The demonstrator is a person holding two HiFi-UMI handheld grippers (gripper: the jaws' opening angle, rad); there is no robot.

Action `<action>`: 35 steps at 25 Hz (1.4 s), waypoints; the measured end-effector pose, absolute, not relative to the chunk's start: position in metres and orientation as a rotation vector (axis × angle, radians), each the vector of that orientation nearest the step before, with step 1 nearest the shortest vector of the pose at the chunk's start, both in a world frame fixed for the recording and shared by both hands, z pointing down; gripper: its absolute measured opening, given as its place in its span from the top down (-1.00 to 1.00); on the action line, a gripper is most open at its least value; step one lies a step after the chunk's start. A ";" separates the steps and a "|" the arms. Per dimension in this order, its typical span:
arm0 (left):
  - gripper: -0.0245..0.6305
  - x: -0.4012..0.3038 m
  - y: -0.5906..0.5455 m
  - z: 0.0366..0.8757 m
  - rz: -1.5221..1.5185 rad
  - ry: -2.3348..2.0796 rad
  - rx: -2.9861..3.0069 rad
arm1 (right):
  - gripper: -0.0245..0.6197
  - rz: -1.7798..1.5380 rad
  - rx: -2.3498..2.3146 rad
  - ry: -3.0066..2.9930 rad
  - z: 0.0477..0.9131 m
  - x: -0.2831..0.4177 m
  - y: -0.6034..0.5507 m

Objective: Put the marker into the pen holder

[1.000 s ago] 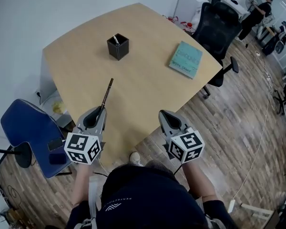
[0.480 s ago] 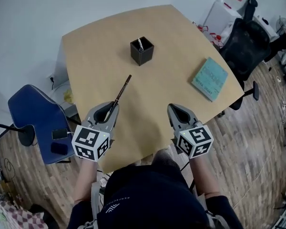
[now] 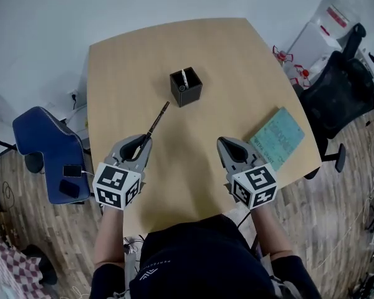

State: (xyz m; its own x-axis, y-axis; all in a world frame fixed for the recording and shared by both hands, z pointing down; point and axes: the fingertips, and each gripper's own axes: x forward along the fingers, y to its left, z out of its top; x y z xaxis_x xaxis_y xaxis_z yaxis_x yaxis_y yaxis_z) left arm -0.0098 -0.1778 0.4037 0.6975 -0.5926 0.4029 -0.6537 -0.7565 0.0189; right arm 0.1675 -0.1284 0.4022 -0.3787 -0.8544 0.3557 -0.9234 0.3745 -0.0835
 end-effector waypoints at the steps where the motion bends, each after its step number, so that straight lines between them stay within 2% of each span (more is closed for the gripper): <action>1: 0.77 -0.005 -0.184 0.404 0.582 -1.029 2.738 | 0.92 0.390 1.561 -2.389 0.402 0.173 -0.134; 10: 0.77 0.030 -0.229 0.401 0.758 -1.125 2.706 | 0.92 0.360 1.411 -2.462 0.404 0.200 -0.176; 27: 0.77 0.069 -0.287 0.417 1.121 -1.095 2.607 | 0.92 0.333 1.118 -2.550 0.432 0.190 -0.240; 35: 0.77 0.074 -0.311 0.429 1.404 -0.986 2.613 | 0.92 0.374 1.063 -2.543 0.454 0.187 -0.257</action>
